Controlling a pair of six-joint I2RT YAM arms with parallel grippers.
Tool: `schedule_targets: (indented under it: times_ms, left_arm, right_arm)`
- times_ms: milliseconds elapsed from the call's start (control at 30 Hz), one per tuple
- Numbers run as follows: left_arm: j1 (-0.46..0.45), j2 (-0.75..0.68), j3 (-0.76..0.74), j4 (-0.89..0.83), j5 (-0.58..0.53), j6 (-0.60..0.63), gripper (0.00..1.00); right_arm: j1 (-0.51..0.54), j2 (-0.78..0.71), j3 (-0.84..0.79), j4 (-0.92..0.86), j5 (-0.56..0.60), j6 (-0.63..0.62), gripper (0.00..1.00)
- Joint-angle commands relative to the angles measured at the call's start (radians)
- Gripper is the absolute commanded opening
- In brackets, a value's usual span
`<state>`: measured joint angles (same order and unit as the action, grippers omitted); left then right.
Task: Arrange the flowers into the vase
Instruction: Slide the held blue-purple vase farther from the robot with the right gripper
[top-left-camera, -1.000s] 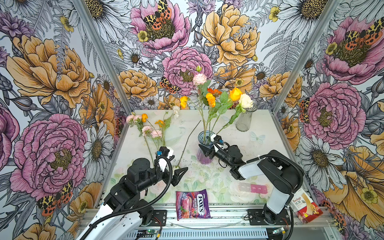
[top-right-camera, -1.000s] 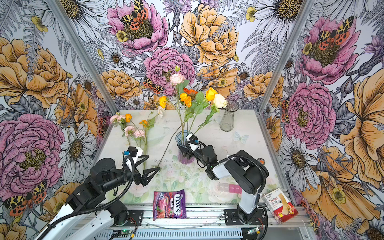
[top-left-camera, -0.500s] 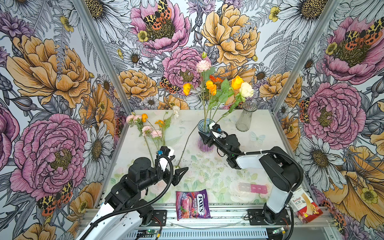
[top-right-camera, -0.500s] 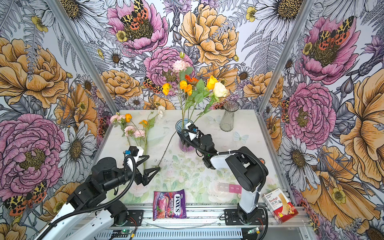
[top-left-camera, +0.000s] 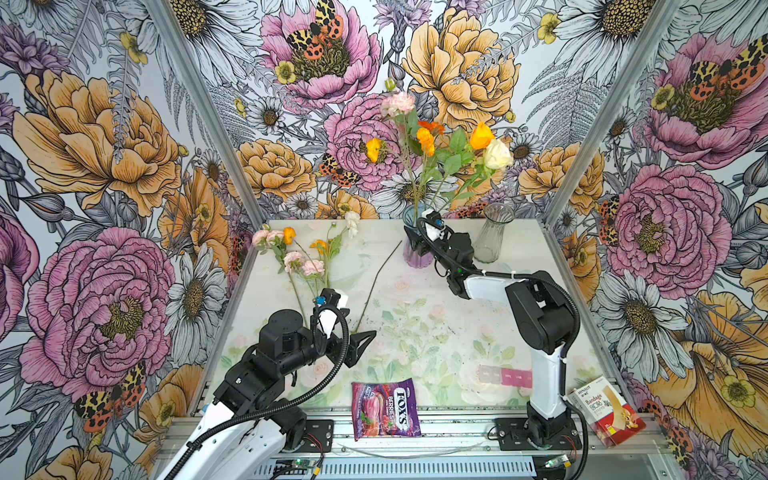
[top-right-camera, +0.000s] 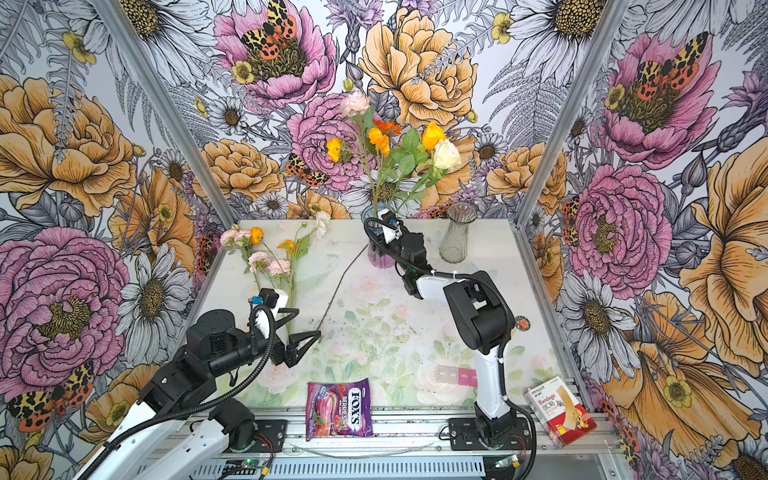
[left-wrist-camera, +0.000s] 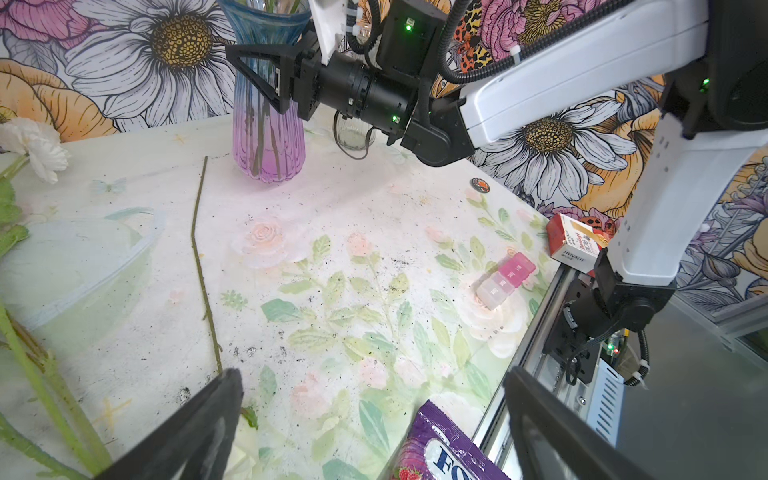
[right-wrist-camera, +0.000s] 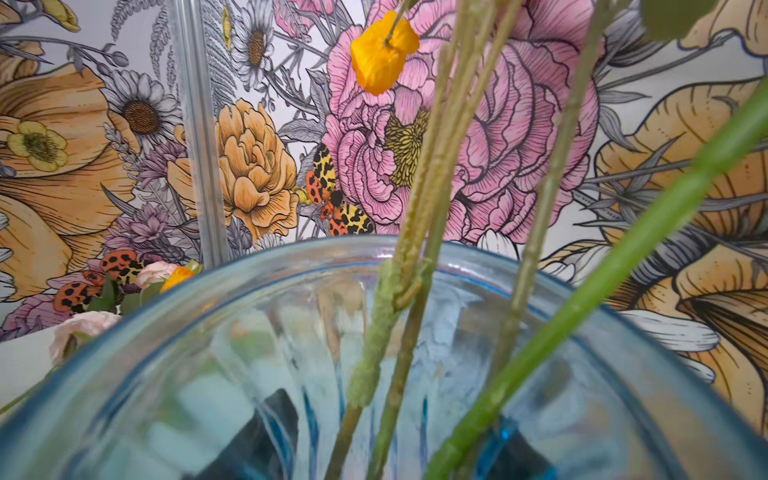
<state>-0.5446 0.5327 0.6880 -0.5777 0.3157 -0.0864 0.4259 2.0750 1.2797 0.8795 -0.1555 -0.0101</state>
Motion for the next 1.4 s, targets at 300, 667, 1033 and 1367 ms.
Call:
schedule_targets:
  times_ms: [300, 667, 1033, 1367]
  left_arm:
    - [0.054, 0.02, -0.022, 0.047, 0.106, -0.004, 0.99]
    - [0.095, 0.033, -0.024, 0.054, 0.136, -0.007, 0.99]
    - [0.104, 0.038, -0.025, 0.057, 0.146, -0.007, 0.99]
    - [0.106, 0.038, -0.024, 0.059, 0.155, -0.007, 0.99]
  right_arm:
    - [-0.086, 0.183, 0.301, 0.114, -0.037, 0.058, 0.32]
    - [-0.098, 0.245, 0.355, 0.094, -0.045, 0.065, 0.32]
    - [-0.1, 0.255, 0.355, 0.075, -0.031, 0.076, 0.42]
    - [-0.101, 0.252, 0.352, 0.059, -0.009, 0.077, 0.66]
